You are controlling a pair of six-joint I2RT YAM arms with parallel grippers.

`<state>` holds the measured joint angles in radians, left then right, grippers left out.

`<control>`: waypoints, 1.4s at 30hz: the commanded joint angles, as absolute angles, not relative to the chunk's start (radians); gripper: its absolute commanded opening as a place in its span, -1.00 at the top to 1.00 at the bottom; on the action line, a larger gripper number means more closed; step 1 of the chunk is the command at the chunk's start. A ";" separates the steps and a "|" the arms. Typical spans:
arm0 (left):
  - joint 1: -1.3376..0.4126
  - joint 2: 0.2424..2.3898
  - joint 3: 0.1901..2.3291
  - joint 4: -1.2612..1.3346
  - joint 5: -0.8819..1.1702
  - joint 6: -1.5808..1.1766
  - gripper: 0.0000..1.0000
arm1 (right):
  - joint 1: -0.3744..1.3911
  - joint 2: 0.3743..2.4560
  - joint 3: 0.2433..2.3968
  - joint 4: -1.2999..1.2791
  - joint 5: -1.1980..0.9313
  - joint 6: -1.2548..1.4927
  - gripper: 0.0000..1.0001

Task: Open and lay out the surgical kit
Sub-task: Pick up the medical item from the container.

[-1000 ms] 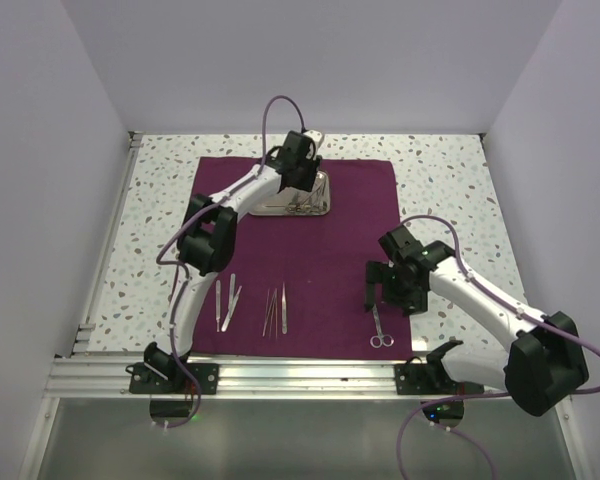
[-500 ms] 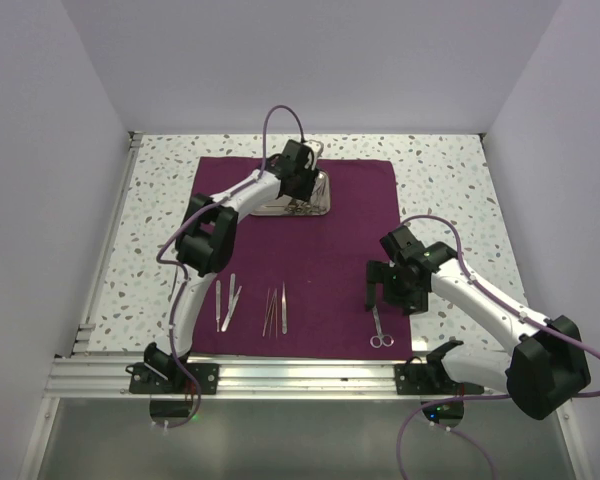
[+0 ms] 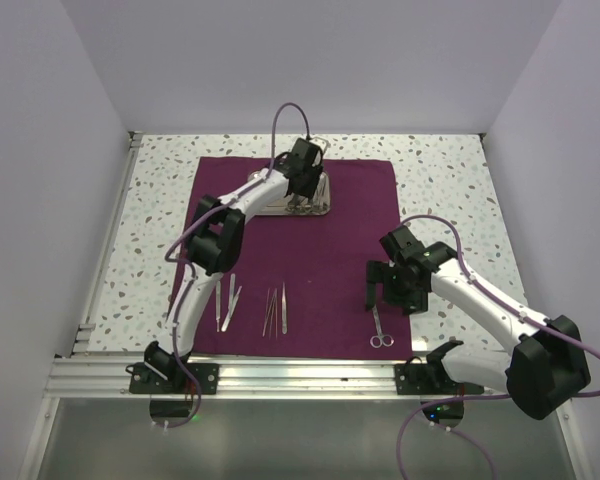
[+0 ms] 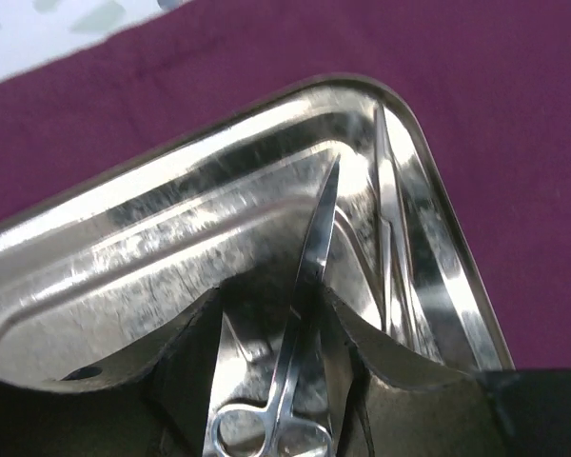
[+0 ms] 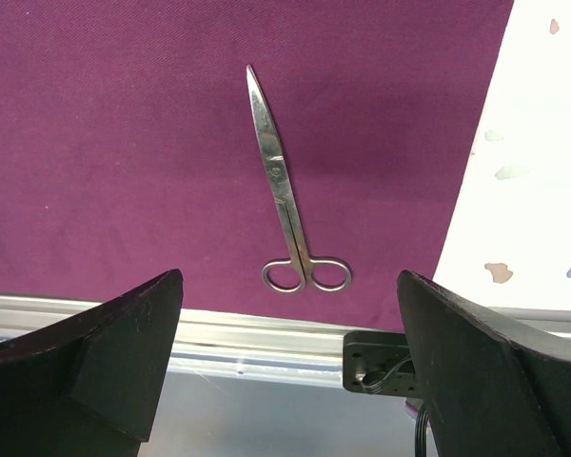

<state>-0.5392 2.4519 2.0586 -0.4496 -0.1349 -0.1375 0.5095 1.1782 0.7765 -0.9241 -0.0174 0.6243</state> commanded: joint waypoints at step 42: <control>-0.446 2.734 2.382 -0.742 -0.137 -0.229 1.00 | 0.506 1.351 0.882 -0.861 -0.021 0.549 -0.97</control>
<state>-0.4538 2.6705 2.4344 -0.5880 -0.1673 -0.2222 0.5095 1.3434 0.8387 -0.8776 -0.0174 0.5667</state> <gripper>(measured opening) 0.029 0.985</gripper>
